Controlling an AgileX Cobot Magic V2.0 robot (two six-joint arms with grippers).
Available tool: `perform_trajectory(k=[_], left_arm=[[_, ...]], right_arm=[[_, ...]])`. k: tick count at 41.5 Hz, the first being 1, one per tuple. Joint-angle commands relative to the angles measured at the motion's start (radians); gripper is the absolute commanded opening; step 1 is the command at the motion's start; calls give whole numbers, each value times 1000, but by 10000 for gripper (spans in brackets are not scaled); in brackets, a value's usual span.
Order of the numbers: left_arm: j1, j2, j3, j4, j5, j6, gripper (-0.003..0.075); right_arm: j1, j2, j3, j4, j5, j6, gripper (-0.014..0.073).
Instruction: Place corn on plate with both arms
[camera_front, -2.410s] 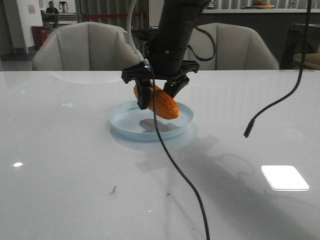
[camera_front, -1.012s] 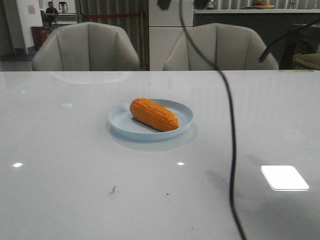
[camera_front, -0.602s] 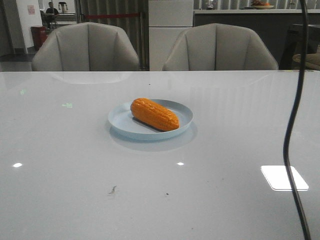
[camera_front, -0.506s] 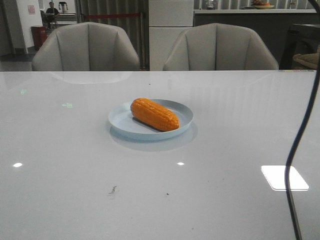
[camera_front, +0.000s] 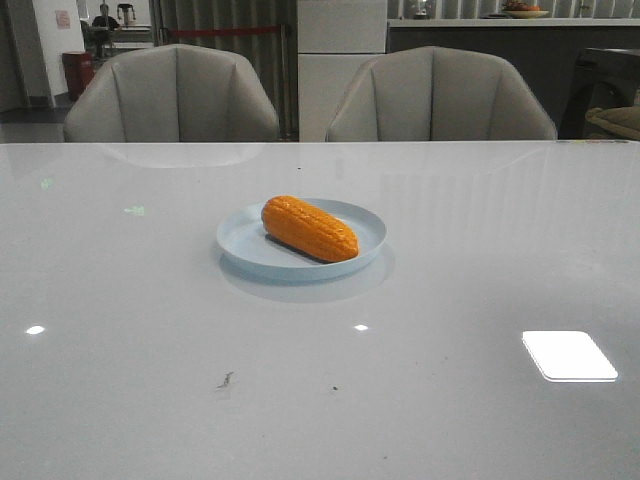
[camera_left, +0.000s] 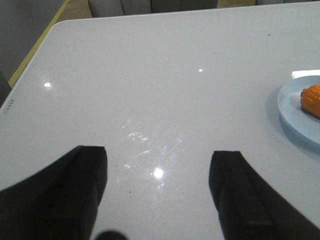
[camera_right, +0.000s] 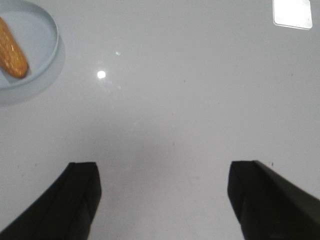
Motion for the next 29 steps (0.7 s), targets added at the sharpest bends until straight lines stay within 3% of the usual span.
perform_trajectory(k=[1,12,29], left_arm=[[2,-4,-28,-6,-74,-12,487],[2,-4,-28,-6,-74,-12,487],[2,-4,-28,-6,-74,-12,487]], right_arm=[[-9,-131,95,2,-85,-12,624],[-9,-360,207,1,-97,-12,624],[-9,-379,207,1,-84,-12,624]])
